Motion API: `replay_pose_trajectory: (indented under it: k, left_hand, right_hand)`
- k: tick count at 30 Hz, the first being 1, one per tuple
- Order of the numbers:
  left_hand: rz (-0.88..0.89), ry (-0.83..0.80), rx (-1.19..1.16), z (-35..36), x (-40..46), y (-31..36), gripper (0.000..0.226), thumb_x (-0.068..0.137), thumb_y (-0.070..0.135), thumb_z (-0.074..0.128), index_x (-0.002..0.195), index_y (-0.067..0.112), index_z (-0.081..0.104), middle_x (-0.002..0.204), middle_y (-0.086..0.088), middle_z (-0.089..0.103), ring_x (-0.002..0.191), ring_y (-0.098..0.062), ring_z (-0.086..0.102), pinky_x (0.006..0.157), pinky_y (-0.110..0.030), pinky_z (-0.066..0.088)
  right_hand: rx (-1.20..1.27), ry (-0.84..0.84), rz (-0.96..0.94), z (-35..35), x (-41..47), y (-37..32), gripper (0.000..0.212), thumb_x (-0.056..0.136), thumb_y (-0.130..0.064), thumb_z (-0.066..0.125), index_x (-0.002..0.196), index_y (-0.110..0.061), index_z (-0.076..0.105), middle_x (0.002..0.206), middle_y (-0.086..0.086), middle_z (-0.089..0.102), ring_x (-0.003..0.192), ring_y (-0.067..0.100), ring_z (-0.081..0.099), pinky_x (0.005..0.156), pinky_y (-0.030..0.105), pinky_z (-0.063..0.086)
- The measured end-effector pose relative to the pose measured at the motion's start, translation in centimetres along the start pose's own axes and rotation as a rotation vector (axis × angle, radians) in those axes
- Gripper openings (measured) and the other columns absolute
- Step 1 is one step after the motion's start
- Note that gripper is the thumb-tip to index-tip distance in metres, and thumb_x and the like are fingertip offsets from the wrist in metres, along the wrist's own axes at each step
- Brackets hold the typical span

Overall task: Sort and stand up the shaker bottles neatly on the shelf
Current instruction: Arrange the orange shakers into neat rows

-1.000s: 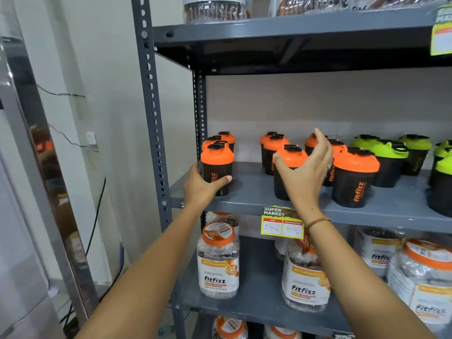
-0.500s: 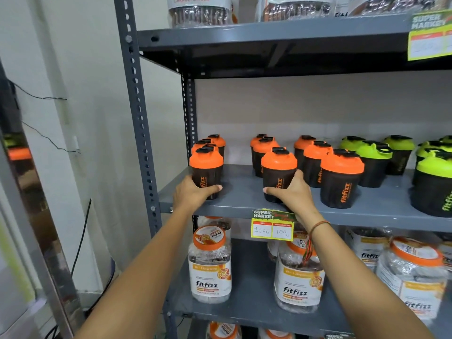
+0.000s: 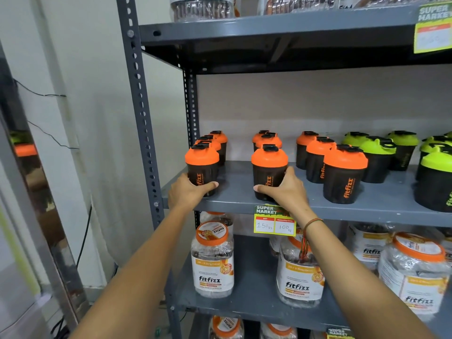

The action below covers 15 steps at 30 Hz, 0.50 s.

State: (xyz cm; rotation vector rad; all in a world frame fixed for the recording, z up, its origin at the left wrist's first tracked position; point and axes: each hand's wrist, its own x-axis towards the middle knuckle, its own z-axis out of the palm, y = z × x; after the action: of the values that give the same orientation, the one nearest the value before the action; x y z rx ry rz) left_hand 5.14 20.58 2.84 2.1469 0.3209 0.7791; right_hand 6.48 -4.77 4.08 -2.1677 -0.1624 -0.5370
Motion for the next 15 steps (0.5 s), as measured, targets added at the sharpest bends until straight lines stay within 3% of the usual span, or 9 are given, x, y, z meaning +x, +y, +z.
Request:
replay_pose_trajectory:
  k: [7,15]
  left_hand:
    - [0.018,0.028,0.002,-0.45,-0.21,-0.35,0.069,0.057,0.068,0.076,0.107,0.023,0.059,0.102,0.001,0.068,0.086,-0.017,0.059,0.066,-0.029,0.044]
    - [0.041,0.049,0.003,-0.15,-0.37,-0.47,0.074,0.056,0.072,0.073,0.112,0.025,0.058,0.107,0.000,0.068,0.095,-0.023,0.063,0.073,-0.034,0.050]
  right_hand:
    - [-0.009,-0.010,-0.006,0.57,-0.21,-0.30,0.079,0.060,-0.061,0.081,0.114,-0.017,0.044,0.119,0.008,0.061,0.110,0.031,0.060,0.088,0.048,0.053]
    - [0.007,0.003,-0.019,0.77,-0.07,0.16,0.078,0.061,-0.060,0.081,0.116,-0.018,0.045,0.120,0.008,0.062,0.110,0.031,0.060,0.087,0.045,0.052]
